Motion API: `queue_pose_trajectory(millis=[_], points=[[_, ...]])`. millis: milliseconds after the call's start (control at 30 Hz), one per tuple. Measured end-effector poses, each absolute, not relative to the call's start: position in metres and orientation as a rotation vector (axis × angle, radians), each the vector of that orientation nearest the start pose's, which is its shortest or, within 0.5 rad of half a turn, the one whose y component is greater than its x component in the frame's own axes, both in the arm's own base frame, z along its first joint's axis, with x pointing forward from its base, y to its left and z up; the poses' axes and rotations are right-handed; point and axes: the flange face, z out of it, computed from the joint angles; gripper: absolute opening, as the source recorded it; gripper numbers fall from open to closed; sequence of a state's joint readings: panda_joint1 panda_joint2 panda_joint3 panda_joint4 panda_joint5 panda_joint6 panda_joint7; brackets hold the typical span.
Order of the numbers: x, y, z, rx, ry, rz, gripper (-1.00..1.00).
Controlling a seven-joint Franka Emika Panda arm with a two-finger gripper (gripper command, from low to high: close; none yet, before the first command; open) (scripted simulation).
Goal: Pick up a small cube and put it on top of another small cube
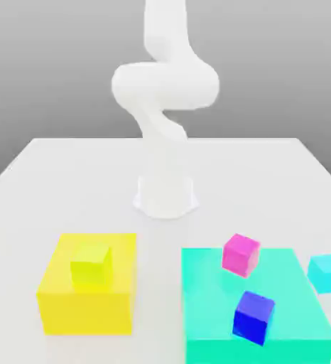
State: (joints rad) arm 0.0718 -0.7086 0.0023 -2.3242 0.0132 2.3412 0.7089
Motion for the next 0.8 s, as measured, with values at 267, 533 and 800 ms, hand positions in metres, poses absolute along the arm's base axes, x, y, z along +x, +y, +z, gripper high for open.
queue_pose_trajectory(millis=[267, 533, 800], points=[[0.437, 0.147, 0.521, -2.864, 0.182, -0.646, 0.00], [0.408, 0.261, 0.361, -2.963, -0.557, -0.340, 0.00], [0.317, 0.330, 0.209, -2.848, -1.305, -0.031, 0.00]])
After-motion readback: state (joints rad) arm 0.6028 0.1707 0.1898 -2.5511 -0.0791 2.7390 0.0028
